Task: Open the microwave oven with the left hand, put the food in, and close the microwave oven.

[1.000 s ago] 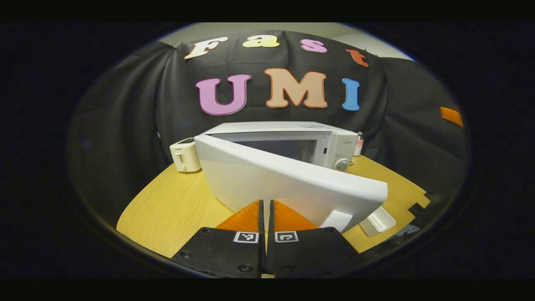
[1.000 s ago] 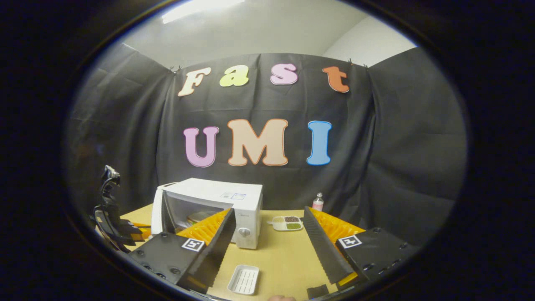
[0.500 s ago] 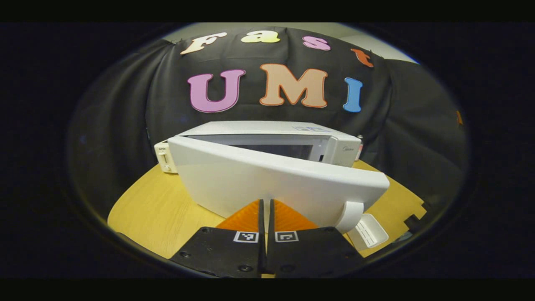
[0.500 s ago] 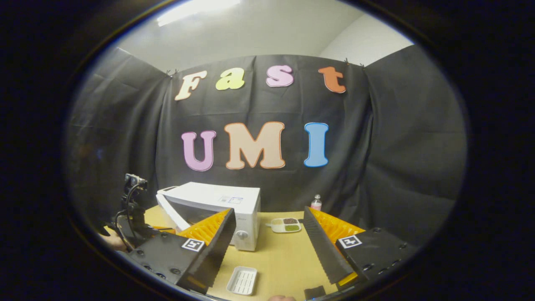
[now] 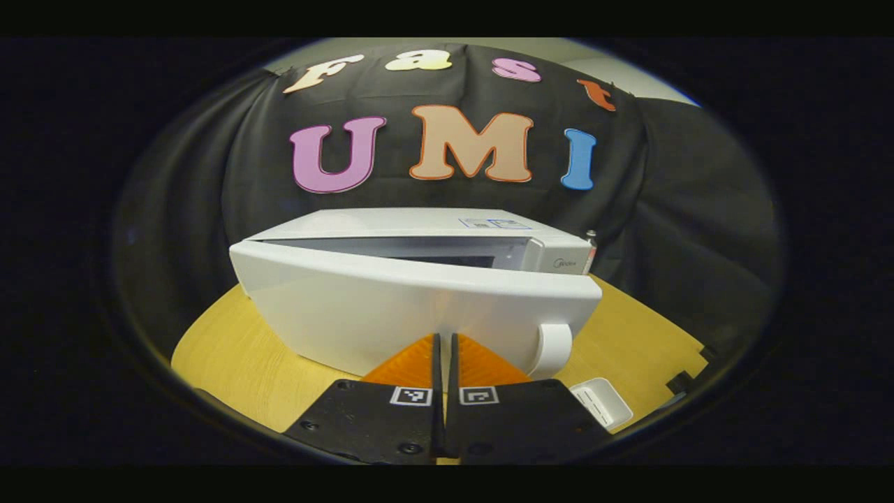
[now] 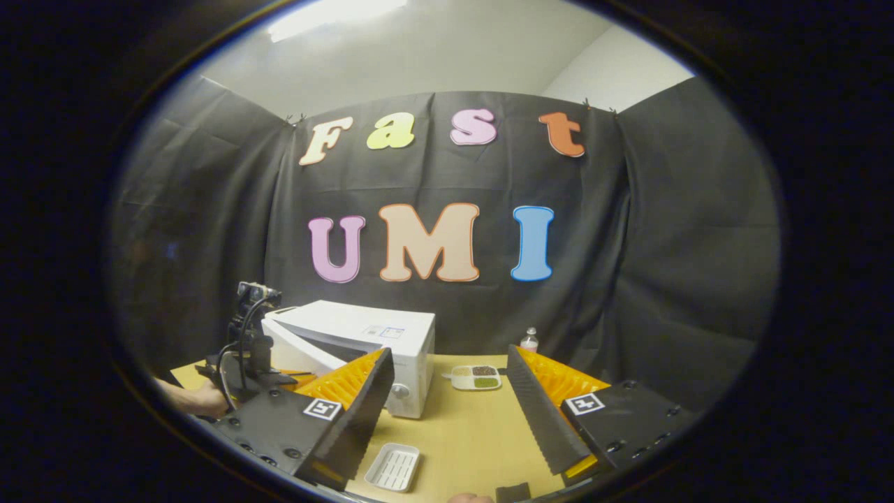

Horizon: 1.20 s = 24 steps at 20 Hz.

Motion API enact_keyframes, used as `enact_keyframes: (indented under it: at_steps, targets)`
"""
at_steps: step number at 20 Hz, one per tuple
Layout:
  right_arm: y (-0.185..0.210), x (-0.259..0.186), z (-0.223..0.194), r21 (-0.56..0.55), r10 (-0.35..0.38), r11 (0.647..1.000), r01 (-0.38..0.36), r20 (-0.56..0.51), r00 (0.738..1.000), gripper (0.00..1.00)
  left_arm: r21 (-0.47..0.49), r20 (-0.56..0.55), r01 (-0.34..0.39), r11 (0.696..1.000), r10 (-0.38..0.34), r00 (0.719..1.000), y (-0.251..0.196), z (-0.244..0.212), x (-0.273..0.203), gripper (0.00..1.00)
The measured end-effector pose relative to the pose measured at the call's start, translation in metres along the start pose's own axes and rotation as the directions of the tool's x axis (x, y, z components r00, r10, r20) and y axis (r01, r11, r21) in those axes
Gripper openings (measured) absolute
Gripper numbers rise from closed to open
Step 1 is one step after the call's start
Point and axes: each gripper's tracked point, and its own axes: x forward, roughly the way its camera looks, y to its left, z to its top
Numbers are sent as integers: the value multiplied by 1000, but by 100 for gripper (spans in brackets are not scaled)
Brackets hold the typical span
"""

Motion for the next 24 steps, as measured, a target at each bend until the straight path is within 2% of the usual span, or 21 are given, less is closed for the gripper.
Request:
enact_keyframes:
  at_steps: [14,19,24]
  targets:
    - [-17,14,-1,18,19,1000,-18,-8,1000,93,-16,22,-23,1000,23,999,-17,24,42,0]
    - [-17,13,5,9,26,1000,-26,9,1000,93,16,26,-33,999,32,999,-17,33,52,2]
    - [-24,15,8,11,22,1000,-23,11,1000,93,-3,35,-38,999,38,999,-23,39,58,0]
